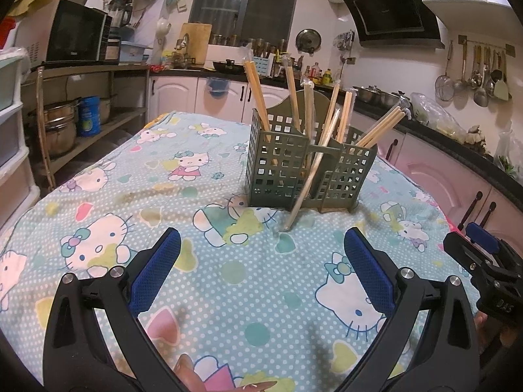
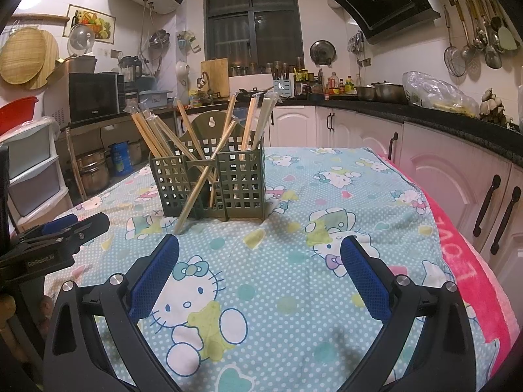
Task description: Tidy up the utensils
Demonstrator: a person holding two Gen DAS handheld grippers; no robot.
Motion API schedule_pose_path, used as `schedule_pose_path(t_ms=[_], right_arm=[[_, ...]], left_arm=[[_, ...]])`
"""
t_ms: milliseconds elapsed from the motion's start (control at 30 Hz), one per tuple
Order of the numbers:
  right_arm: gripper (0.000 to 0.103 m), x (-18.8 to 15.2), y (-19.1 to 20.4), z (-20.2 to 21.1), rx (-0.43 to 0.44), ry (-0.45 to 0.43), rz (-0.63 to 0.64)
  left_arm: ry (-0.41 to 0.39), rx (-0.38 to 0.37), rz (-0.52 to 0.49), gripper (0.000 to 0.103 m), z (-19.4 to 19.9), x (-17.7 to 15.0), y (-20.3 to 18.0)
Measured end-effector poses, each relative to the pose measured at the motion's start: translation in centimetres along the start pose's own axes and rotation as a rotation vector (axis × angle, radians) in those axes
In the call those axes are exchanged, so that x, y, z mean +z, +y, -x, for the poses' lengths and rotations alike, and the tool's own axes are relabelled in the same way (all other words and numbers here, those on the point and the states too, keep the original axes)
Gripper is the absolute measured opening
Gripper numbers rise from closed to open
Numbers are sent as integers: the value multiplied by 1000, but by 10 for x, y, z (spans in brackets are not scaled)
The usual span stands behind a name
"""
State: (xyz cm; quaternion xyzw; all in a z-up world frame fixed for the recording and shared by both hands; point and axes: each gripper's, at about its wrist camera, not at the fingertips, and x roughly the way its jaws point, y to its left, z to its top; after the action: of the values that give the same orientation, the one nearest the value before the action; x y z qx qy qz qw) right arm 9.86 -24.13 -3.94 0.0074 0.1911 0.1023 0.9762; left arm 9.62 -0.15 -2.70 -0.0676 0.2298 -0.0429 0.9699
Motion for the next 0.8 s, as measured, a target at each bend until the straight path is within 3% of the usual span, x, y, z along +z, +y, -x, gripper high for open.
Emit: schedule_pose_path(t_ms=[800], right_arm=[[96,0,0,0,-1,0,-1]], left_arm=[[-7,1,-5,92,1,0,1]])
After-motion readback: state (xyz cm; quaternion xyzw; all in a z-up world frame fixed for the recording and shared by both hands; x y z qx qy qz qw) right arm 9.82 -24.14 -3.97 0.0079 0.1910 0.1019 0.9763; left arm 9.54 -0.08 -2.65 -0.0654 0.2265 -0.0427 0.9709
